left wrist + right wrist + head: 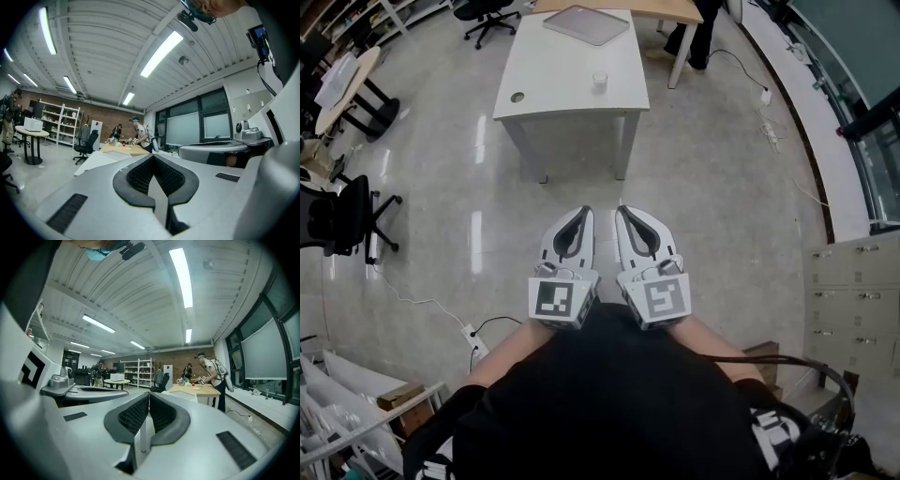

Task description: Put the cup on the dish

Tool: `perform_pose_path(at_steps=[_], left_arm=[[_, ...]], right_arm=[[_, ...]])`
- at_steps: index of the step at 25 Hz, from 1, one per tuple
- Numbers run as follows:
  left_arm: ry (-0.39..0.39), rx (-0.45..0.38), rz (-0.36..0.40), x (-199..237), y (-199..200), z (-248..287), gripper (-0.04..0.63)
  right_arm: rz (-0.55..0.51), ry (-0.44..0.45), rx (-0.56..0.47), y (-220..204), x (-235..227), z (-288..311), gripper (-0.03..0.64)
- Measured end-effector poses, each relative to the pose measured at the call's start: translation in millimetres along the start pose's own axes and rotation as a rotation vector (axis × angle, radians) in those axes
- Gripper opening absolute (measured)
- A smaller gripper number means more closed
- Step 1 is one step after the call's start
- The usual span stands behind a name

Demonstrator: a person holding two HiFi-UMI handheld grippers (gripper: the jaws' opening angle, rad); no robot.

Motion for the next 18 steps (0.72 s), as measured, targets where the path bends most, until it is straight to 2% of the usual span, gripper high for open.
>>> perform_pose_path(at_steps=[5, 15, 18], left_arm=[[-0.013, 0.003, 0.002, 27, 5, 24, 0.006], [-0.043, -0.041, 0.005, 71, 14, 62, 0.006], [-0.048, -0.048, 0.001, 81, 16, 69, 0.006]], right_arm=[[0.005, -0.020, 0.000, 6, -5, 34, 0.014], [-0.006, -0.055, -0.030, 12, -12, 91, 0.014], [-0.005, -0.105, -0.034, 20, -14, 100, 0.014]])
Point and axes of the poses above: the fingertips, and each gripper's own axes: z forward along the fingers, x to its left, y out of its top, the point moved 6 cm from there along -z, backward along the fingers, and after that the axes turned 13 degrees about y, right-handed, at the moved point
